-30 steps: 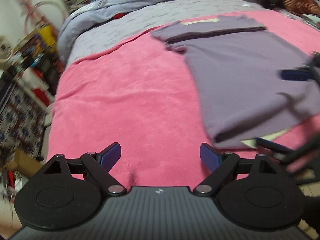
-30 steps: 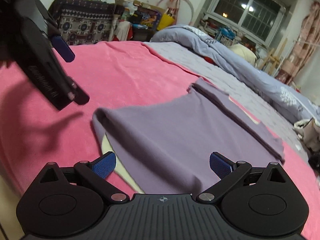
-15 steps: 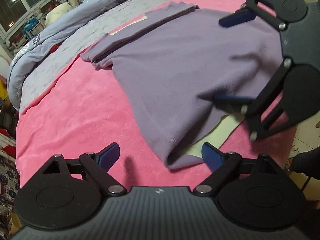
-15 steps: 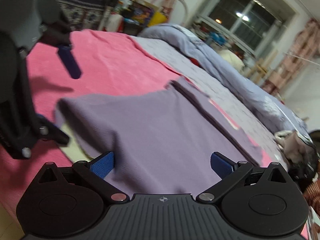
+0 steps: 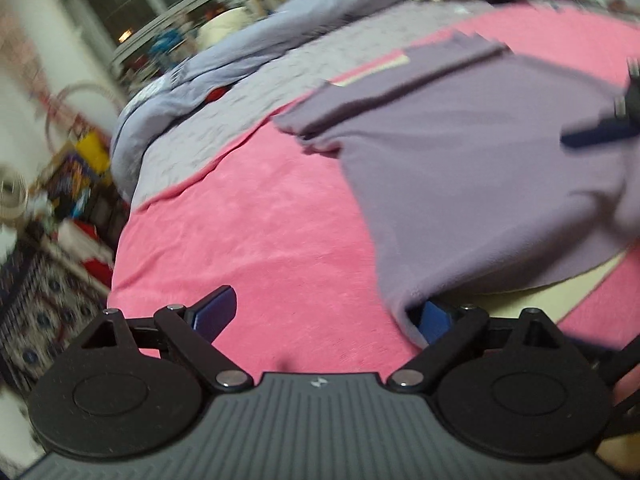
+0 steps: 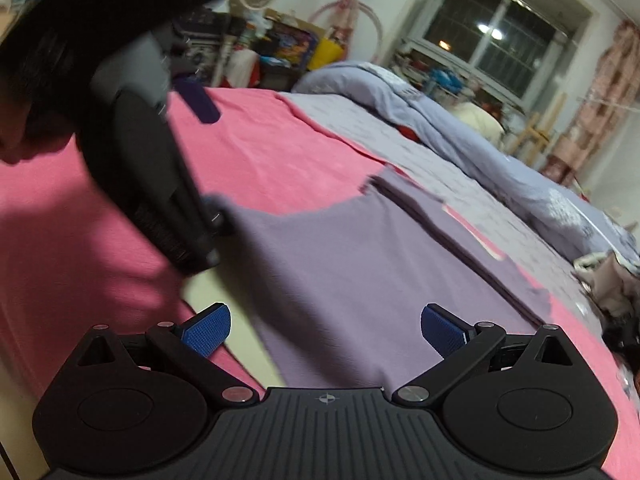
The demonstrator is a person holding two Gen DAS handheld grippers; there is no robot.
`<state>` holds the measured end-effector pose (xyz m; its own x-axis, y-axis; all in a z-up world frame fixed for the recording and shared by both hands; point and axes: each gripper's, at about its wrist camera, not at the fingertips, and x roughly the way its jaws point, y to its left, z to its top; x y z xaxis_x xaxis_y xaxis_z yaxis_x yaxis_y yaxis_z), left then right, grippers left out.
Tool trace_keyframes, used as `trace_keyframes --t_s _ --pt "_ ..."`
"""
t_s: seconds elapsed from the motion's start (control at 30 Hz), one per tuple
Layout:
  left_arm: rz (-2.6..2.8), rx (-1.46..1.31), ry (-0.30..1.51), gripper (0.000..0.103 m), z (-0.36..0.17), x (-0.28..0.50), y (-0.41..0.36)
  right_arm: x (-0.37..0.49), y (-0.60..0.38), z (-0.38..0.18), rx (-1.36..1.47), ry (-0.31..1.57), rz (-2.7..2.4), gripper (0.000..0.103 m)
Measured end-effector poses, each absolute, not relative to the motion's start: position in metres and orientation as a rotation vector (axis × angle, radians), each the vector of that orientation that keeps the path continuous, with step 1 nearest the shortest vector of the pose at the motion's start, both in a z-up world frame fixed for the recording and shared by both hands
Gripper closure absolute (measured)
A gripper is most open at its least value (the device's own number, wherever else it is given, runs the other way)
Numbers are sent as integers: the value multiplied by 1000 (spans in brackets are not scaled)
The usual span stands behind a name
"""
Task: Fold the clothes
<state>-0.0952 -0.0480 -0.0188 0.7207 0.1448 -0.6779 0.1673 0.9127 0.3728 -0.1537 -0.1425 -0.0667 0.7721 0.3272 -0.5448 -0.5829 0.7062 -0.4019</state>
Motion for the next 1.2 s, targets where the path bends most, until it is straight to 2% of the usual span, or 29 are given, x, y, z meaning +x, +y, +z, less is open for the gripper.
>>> trace_keyframes --t_s 0.2,0.4,0.63,1.03,1.2 --pt "5 393 783 8 -15 -99 -44 -130 -135 -76 -616 435 415 0" --pt "22 409 799 8 -19 -104 -46 -117 -170 -87 -727 408 236 0" --pt "29 449 844 8 -30 -111 -46 -95 -249 -95 -753 555 -127 0" --pt "-456 596 612 10 -18 -125 -158 -90 -310 -68 -550 636 -232 0" --pt "-570 526 629 10 -32 -102 -203 -89 -324 -52 -468 637 -254 0"
